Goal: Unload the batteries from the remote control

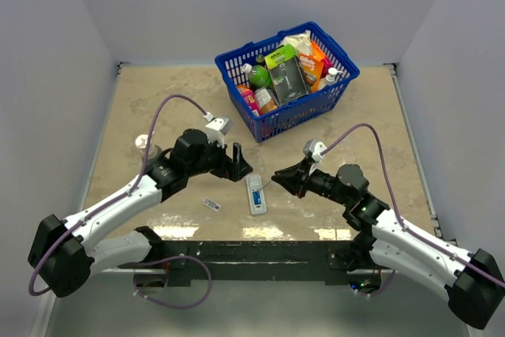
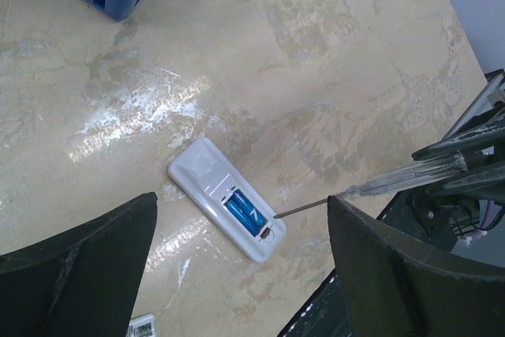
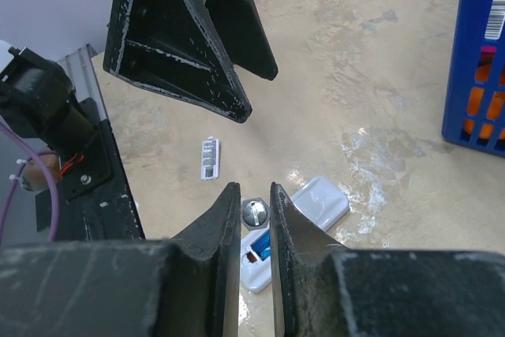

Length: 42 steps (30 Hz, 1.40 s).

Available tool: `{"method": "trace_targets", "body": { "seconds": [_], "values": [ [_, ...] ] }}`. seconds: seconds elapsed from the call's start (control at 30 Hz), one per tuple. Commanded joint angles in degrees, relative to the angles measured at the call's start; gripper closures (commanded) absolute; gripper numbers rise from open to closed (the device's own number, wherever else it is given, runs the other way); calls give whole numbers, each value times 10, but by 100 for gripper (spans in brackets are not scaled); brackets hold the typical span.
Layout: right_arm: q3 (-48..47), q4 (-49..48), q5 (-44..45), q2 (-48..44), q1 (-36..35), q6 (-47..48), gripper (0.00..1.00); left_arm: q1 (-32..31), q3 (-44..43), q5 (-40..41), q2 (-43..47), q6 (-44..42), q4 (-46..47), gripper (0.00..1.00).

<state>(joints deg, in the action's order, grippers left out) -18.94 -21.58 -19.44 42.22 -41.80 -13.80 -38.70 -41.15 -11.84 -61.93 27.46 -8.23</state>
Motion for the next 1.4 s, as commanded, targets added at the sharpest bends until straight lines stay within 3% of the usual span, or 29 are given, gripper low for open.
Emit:
{"method": "trace_targets", "body": {
  "seconds": [0.0,0.53,1.37],
  "values": [
    [-1,-29,13,11,-7,22,100,13,-10,-16,-5,-4,10,7],
    [25,-22,67,48,-26,34,100,19,11,-38,-24,6,32,5],
    [38,-120,86,115,-56,1,100,19,43,-36,-59,32,59,9]
  ]
}}
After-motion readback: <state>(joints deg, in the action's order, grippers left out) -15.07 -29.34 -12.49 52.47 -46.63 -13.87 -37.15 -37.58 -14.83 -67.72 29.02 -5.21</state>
